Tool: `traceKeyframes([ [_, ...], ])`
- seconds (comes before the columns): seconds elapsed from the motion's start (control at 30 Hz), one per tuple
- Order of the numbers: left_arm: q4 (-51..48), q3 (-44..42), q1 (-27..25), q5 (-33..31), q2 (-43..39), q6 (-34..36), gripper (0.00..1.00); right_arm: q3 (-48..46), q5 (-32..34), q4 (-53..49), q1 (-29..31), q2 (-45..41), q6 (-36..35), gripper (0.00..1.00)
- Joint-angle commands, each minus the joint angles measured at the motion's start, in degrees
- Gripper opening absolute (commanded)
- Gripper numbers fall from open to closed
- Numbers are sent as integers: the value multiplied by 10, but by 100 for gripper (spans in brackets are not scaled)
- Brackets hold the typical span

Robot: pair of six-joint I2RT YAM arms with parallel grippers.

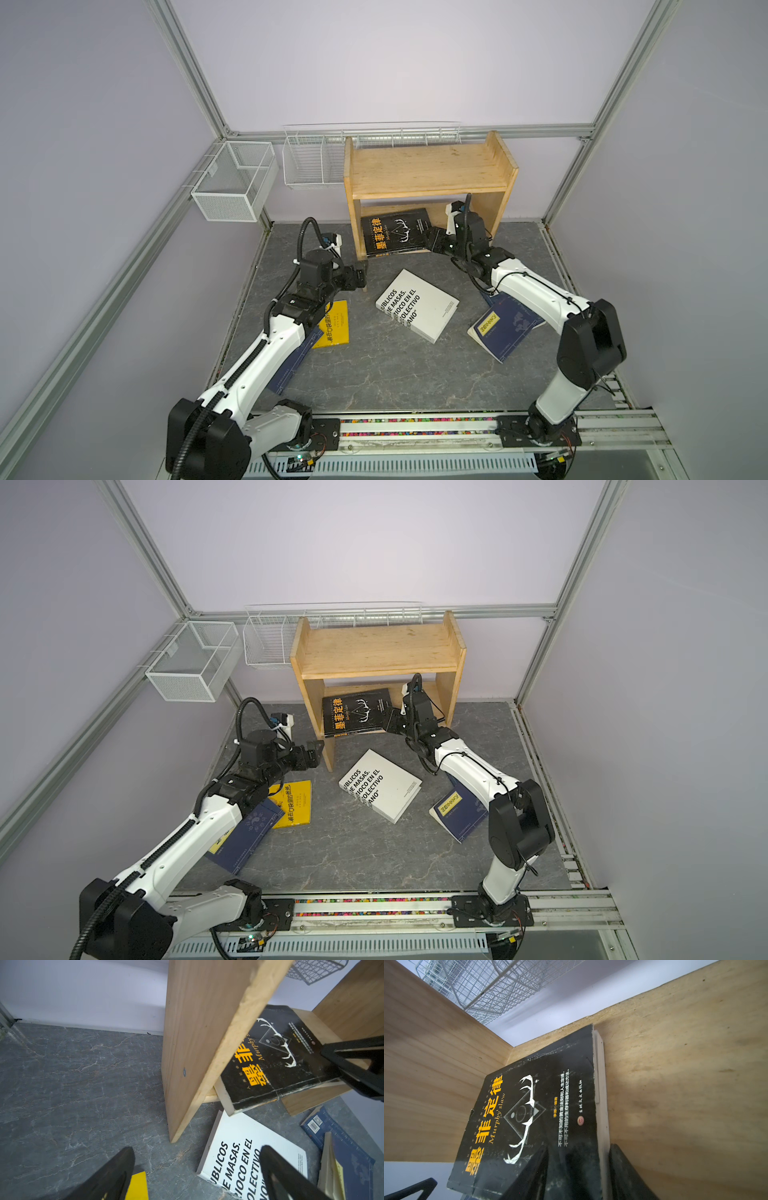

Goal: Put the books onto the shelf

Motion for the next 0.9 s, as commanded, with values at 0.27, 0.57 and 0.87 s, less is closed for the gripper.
traceKeyframes([
  [0.27, 33, 49, 1, 8, 46, 68, 88, 17, -26, -33, 21, 13, 0, 51],
  [0.57, 36, 63, 1, -2, 77, 87, 83, 18, -25, -36, 23, 14, 3, 51],
  [0.87, 73, 72, 1, -23, 105, 74, 72, 15, -28, -28, 26, 11, 9, 51],
])
